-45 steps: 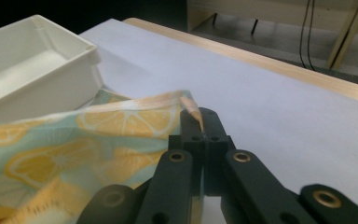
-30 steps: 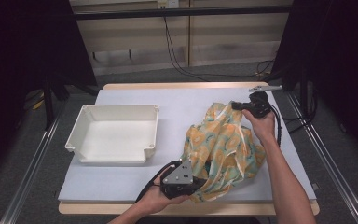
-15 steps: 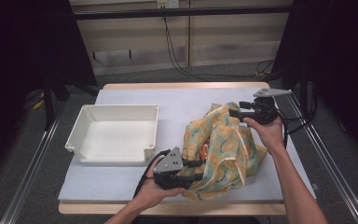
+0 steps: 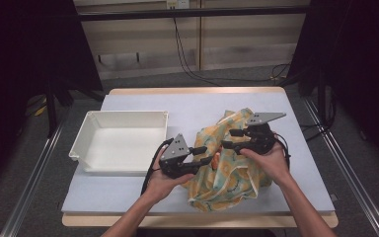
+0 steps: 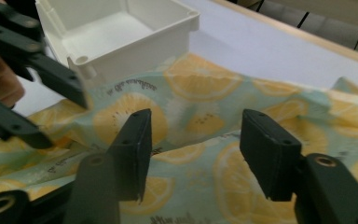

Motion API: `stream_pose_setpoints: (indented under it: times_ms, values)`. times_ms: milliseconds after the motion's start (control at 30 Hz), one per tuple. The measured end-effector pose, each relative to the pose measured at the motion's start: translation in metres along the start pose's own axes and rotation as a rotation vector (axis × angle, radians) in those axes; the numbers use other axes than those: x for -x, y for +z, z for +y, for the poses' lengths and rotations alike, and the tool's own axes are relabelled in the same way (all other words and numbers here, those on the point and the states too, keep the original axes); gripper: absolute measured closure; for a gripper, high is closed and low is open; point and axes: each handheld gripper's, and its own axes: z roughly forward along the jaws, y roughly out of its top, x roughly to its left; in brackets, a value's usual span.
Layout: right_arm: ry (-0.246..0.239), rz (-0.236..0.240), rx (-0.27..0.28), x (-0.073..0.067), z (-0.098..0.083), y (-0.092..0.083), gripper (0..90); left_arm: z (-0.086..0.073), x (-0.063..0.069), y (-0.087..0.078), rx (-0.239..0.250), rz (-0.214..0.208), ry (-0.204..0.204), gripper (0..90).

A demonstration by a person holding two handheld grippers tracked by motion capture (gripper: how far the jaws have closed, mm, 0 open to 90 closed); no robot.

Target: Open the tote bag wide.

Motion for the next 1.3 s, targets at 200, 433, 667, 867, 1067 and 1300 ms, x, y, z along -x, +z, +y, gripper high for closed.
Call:
stream_pose_setpoints:
  times_ms: [200, 433, 667, 867, 1067, 1300]
  values:
    - [0.012, -0.018, -0.057, -0.003, -0.016, 0.024, 31.6, -0.023, -0.01, 0.015, -0.085, 0.025, -0.03, 49.1]
    - [-0.018, -0.021, -0.098, -0.009, -0.028, 0.04, 26.9, -0.032, -0.015, 0.025, -0.147, 0.039, -0.037, 42.1]
    - [-0.031, -0.028, -0.094, -0.01, -0.029, 0.038, 67.3, -0.035, -0.019, 0.024, -0.149, 0.025, -0.05, 83.1]
    - [-0.032, -0.034, -0.046, -0.007, -0.028, 0.017, 90.0, -0.031, -0.032, 0.002, -0.081, 0.015, -0.127, 89.3]
    - [-0.005, -0.05, 0.07, -0.005, -0.031, -0.03, 90.0, -0.033, -0.041, -0.019, -0.056, 0.035, -0.157, 89.5]
    - [0.039, -0.114, 0.146, 0.005, -0.046, -0.079, 90.0, -0.039, -0.046, -0.034, -0.06, 0.042, -0.177, 89.7]
